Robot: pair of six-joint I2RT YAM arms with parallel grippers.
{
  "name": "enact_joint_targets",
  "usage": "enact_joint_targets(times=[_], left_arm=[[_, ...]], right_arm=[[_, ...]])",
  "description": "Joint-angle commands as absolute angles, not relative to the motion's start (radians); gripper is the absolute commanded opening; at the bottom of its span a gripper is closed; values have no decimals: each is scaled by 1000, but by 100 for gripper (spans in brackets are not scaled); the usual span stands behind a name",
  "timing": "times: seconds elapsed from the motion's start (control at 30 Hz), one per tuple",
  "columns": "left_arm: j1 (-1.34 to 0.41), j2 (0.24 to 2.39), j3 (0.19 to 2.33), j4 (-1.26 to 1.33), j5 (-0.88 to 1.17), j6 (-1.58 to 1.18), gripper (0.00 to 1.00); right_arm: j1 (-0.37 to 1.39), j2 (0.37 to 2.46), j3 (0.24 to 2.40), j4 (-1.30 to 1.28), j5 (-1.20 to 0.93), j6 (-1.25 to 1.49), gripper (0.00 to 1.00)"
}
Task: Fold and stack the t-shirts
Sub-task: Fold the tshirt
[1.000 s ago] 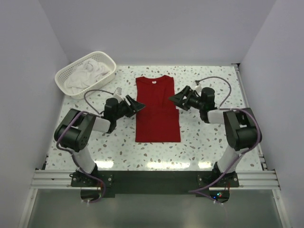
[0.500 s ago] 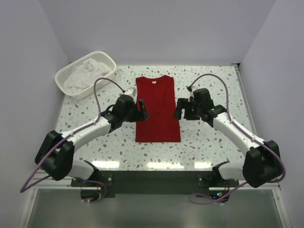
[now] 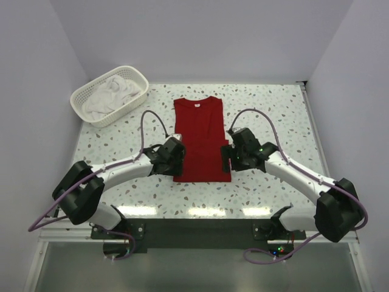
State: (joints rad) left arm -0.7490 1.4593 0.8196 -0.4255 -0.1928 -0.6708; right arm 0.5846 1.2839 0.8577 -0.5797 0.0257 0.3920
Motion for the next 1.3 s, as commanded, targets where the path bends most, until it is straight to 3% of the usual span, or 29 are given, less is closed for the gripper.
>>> enact_joint_targets(times=[0.0, 0.07, 0.53, 0.9, 1.27], left_arm=[[-773, 1502, 819, -443, -219, -686, 52], [-791, 1516, 821, -446, -219, -692, 49], [-839, 1588, 802, -482, -238, -733, 47], [-853, 1612, 792, -486, -238, -741, 38], [-859, 1615, 770, -466, -224, -742, 35]], right_arm=[[618, 1308, 857, -577, 83, 410, 75], [635, 1324, 861, -577, 92, 413, 74], [710, 1414, 831, -548, 130, 452, 69], [745, 1519, 824, -529, 169, 479, 63], [752, 1436, 868, -600, 187, 485, 59]])
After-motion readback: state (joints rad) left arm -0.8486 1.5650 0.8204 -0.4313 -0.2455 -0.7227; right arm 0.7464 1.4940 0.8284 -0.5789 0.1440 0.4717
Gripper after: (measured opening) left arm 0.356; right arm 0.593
